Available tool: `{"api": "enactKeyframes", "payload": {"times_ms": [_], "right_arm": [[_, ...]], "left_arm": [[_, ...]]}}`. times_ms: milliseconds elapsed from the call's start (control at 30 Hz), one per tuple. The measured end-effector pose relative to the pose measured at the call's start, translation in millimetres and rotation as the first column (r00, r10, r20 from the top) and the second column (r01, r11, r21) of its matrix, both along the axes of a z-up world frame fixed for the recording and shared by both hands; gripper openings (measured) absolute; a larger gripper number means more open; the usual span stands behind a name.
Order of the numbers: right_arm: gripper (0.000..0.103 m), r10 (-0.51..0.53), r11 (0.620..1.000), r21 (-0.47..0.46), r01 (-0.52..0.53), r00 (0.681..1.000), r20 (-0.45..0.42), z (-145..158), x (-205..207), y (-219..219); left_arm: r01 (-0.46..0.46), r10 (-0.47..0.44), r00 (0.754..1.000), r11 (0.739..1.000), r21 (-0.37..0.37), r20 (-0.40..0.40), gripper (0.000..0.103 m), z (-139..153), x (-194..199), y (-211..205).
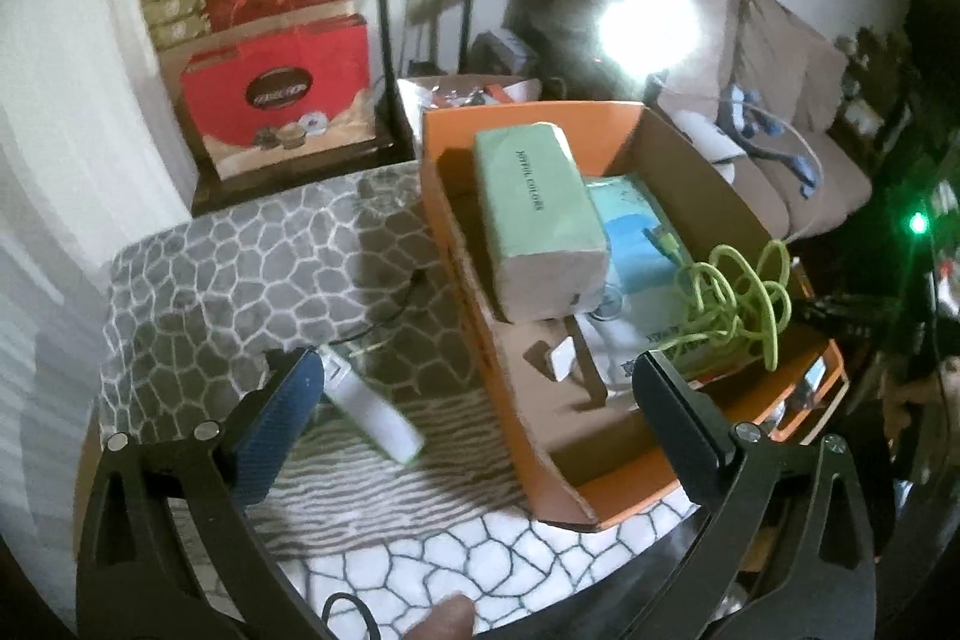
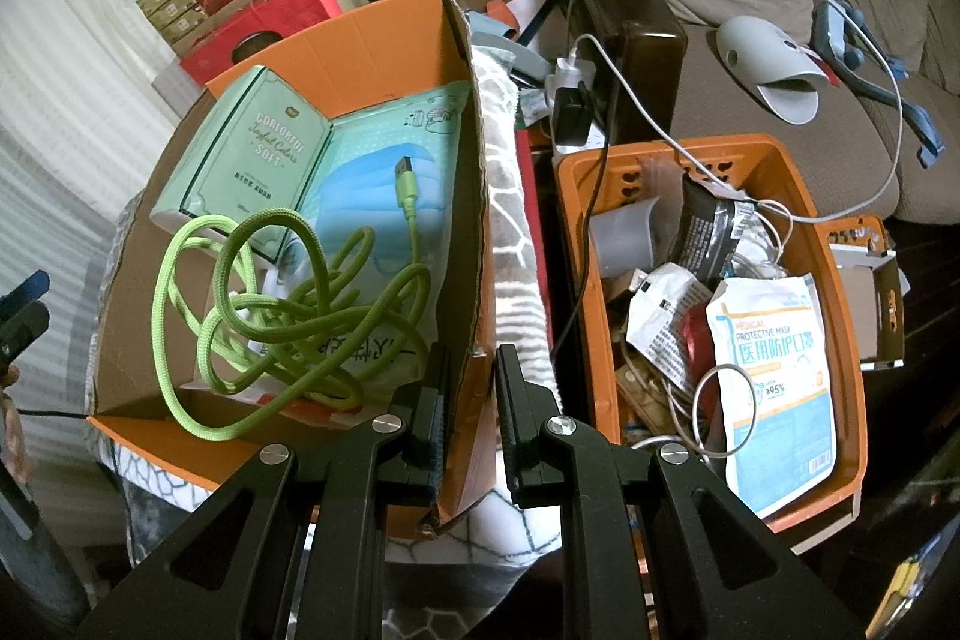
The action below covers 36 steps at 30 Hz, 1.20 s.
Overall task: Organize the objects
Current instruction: 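Move the left gripper down to the white plug beside the power bank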
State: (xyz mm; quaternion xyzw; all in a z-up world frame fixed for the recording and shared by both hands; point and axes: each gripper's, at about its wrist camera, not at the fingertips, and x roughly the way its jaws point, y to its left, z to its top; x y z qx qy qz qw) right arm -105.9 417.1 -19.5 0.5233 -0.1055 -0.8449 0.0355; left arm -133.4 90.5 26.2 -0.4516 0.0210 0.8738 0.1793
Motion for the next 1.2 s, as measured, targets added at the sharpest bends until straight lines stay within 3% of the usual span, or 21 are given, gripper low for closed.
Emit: {"api": "enactKeyframes", "payload": {"times_ms": [267,533,667,900,1067,1200], "right_arm": [[0.014,0.000,1.000,-0.001,0.000,1.000,0.000,0,0,0],[0.014,0.000,1.000,0.002,0.000,1.000,0.000,-1,0,1],[0.014,0.000,1.000,0.005,0.000,1.000,0.001,-3,1,4],[0.014,0.000,1.000,0.012,0.000,1.000,0.002,-5,1,4],[0.014,0.000,1.000,0.011,0.000,1.000,0.002,-5,1,5],[0.014,0.000,1.000,0.011,0.000,1.000,0.001,-5,1,4]], "left_arm": [[-0.116,0.112,0.989,0.992,0.038,0.096,0.103,-13,-16,-51],[-0.221,0.222,0.963,0.975,-0.024,0.151,0.103,-43,-33,-87],[-0.261,0.253,0.946,0.965,0.015,0.202,0.102,-58,-44,-98],[-0.302,0.280,0.919,0.953,0.038,0.277,0.082,-82,-64,-95],[-0.303,0.275,0.913,0.952,0.050,0.303,0.069,-88,-77,-88],[-0.286,0.264,0.912,0.958,0.025,0.314,0.051,-93,-86,-79]]}}
